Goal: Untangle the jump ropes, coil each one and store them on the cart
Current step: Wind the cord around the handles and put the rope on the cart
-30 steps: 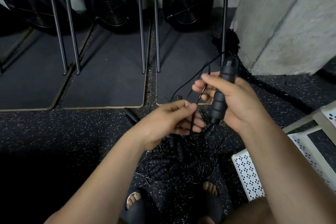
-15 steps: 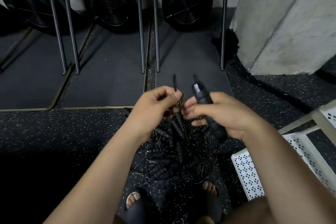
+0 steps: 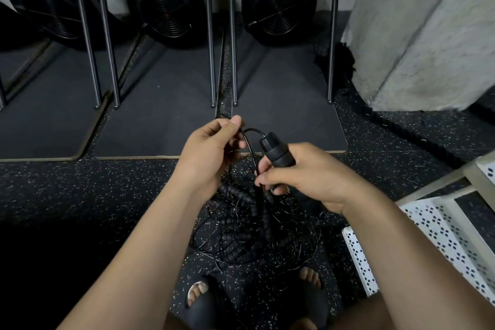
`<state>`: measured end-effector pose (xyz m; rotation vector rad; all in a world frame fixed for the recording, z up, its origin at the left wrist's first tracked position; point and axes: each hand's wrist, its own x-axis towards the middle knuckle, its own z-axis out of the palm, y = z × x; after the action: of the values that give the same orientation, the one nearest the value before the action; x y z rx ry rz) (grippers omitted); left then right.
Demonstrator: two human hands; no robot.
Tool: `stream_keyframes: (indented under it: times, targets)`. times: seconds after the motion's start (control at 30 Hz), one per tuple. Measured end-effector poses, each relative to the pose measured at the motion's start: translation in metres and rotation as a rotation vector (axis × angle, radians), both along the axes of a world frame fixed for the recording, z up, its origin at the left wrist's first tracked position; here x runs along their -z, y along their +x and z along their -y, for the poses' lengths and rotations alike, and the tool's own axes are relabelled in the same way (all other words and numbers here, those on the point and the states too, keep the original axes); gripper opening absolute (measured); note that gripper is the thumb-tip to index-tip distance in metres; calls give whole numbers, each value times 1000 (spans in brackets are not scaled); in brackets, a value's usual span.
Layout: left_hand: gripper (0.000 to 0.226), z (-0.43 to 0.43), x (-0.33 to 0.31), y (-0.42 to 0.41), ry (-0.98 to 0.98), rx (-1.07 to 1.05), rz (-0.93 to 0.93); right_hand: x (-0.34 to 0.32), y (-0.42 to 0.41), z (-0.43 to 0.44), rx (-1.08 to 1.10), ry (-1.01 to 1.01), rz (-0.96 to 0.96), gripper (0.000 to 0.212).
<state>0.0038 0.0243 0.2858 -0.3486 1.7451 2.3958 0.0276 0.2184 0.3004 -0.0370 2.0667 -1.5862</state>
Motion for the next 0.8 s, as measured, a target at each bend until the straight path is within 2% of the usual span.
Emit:
stream_keyframes:
  times: [0.13,0.27,0.47,0.6,0.7,0.8]
  targets:
    - [30,-1,1,2,-125,6,73,-9,0,-2,39,-177,42,13]
    - [43,-16,2,14,-269,133,113,-19,-6,-8,264,-378,60,18]
    - [34,-35,4,28,-285,428,5,-17,-19,-28,570,-573,79,16]
    - [27,-36,9,30,-400,472,-123,-12,-27,-40,717,-630,109,8]
    - [14,-32,12,28,-490,444,-208,-6,-29,-42,716,-633,133,8]
    - [11,-28,11,24,-481,396,-249,-2,-28,-39,623,-534,126,24]
